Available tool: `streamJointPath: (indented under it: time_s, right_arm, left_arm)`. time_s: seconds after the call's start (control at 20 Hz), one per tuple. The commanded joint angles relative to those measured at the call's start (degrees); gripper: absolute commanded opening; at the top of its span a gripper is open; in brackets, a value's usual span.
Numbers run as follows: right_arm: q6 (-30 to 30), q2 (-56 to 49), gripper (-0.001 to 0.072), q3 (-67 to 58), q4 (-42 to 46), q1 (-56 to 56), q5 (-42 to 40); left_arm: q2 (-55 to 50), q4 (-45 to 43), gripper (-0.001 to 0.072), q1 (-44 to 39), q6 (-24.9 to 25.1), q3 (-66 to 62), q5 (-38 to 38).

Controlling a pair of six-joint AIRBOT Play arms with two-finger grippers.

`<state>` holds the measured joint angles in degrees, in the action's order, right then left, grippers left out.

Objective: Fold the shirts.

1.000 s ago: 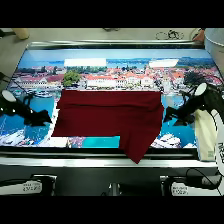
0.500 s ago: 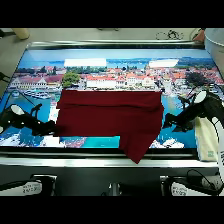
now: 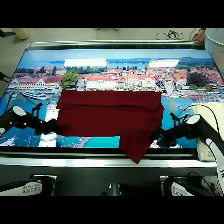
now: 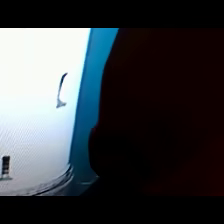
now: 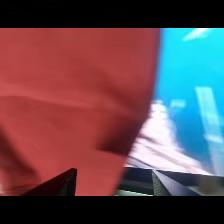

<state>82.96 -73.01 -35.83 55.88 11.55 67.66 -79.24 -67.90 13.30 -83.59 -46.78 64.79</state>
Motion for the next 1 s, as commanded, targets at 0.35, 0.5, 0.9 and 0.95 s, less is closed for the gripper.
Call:
streamJointPath:
  time_s: [0.35,0.5,0.9,0.95]
  right_arm:
    - [-2.9,2.4,0.0022,-3.7,-2.4,-8.4,-6.1]
    - [0.9,3.5,0.0021,-19.0,4.8,-7.0,-4.5]
    - [8.2,-21.9,0.0022,-46.5,8.8,-6.7,-14.1]
    - [8.5,-24.4,0.0022,-47.6,7.6,-6.7,-14.6]
  left_arm:
    - [2.6,1.0,0.0025,-0.3,4.5,-4.4,0.3]
    - [4.2,1.1,0.0021,0.1,3.0,-14.0,-0.2]
    - [-21.1,6.0,0.0024,-4.8,-4.4,-43.1,-4.0]
    - [-25.0,7.6,0.0025,-4.9,-5.6,-47.1,-3.4]
